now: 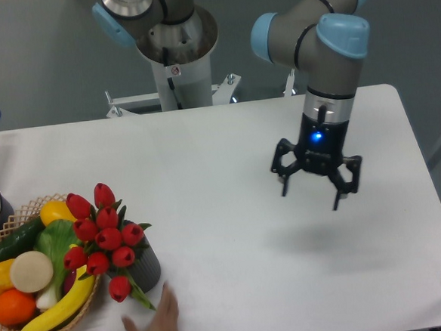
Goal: Insert the flowers into the vase
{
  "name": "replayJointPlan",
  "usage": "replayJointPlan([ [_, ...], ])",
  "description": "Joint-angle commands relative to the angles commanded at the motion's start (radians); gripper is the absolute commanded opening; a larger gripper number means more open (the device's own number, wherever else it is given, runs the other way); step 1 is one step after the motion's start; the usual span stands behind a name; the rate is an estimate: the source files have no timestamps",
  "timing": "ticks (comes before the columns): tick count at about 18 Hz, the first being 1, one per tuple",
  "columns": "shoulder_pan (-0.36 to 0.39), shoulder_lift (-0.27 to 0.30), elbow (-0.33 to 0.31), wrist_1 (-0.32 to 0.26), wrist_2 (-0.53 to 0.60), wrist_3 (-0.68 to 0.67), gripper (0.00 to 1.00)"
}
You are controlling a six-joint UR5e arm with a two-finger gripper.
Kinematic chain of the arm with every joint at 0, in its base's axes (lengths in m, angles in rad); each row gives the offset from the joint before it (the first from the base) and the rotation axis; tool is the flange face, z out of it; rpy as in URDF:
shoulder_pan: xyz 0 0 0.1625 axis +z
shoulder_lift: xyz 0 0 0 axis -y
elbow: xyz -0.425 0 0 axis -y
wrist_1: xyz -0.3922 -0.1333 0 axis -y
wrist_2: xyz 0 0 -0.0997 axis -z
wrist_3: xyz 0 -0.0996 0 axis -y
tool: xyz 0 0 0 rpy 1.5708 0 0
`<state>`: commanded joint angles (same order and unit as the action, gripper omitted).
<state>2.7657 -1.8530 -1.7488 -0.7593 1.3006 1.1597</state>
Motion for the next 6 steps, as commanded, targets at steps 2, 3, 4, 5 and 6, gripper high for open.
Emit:
replayJointPlan([
  [2, 0.028, -0.006, 0.023, -0.046, 0.031, 0.041, 1.00],
  [3, 0.035, -0.012, 0.055, -0.095, 0.051, 0.081, 1.00],
  [4, 0.037, -0.023, 0.095, -0.156, 0.072, 0.118, 1.00],
  [5, 0.037, -0.040, 0.141, -0.214, 0.103, 0.145, 1.00],
  [6, 0.037, -0.064, 0.188, -0.265, 0.139, 0.159, 1.00],
])
